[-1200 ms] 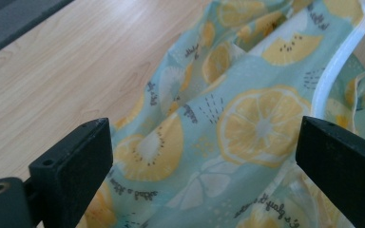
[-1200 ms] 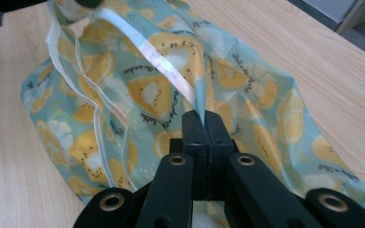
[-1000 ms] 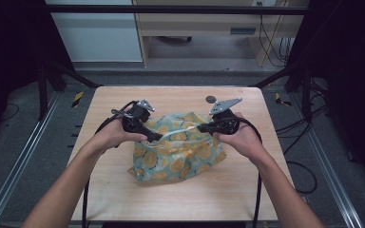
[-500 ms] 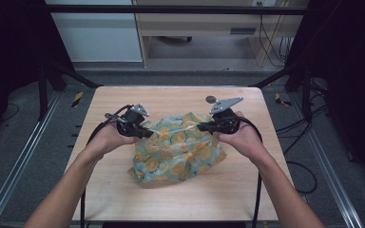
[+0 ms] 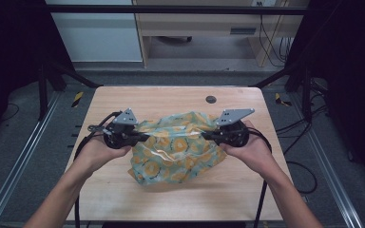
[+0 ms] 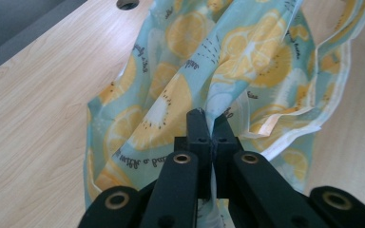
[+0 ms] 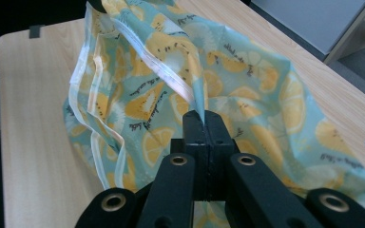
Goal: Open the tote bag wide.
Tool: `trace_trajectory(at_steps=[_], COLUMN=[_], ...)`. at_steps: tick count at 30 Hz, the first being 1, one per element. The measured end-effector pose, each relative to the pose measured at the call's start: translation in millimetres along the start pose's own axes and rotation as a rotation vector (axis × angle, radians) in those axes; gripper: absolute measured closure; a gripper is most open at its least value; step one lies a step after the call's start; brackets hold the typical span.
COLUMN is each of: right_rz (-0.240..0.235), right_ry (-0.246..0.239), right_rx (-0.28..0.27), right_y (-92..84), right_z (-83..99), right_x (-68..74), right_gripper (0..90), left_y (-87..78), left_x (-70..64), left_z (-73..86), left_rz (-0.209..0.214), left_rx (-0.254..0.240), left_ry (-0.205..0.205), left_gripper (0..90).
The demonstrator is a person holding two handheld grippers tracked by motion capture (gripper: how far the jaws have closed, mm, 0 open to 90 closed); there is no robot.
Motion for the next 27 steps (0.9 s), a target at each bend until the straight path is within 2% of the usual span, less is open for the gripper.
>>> trace_trajectory(at_steps=[4, 8, 11, 21, 24, 27], right_rz=[-0.002, -0.015, -0.031, -0.058, -0.062, -0.064], right_ry=[-0.011, -0.010, -0.010, -0.001, -0.003, -0.008], right_rx=[-0.001, 0.015, 0.032, 0.089, 0.107, 0.120], right_y=[-7.9, -7.7, -3.9, 7.8, 10.5, 13.1], right_z=[7.3, 19.2, 31.7, 64.2, 73.6, 81.8], right_x=[9.7, 17.3, 24.7, 40.3, 44.7, 49.8], right_gripper=[90.0, 90.0, 90.0, 90.0, 90.0, 90.0], left_y=[-1.6, 0.8, 8.4, 34.6, 42.7, 48.1], left_x=[-14.3, -25.4, -31.7, -47.4, -51.8, -52.2], left_z=[6.1, 16.2, 27.8, 66.6, 76.6, 82.8], left_rz=[0.015, 0.040, 0.059, 0.149, 0.168, 0.168], left_rx=[0.013, 0.019, 0.049, 0.140, 0.164, 0.168], left_ry=[0.028, 0.037, 0.056, 0.064, 0.068, 0.063], left_gripper=[90.0, 90.0, 90.0, 90.0, 90.0, 90.0])
Point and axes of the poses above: each handheld gripper's, and its own axes: y roughly forward along the jaws, z roughly out of its underside, x roughly to its left, the point moved 10 cm from there along y, roughly forward along the jaws, and after that the axes turned 11 degrees about z, right-handed, at the moved point
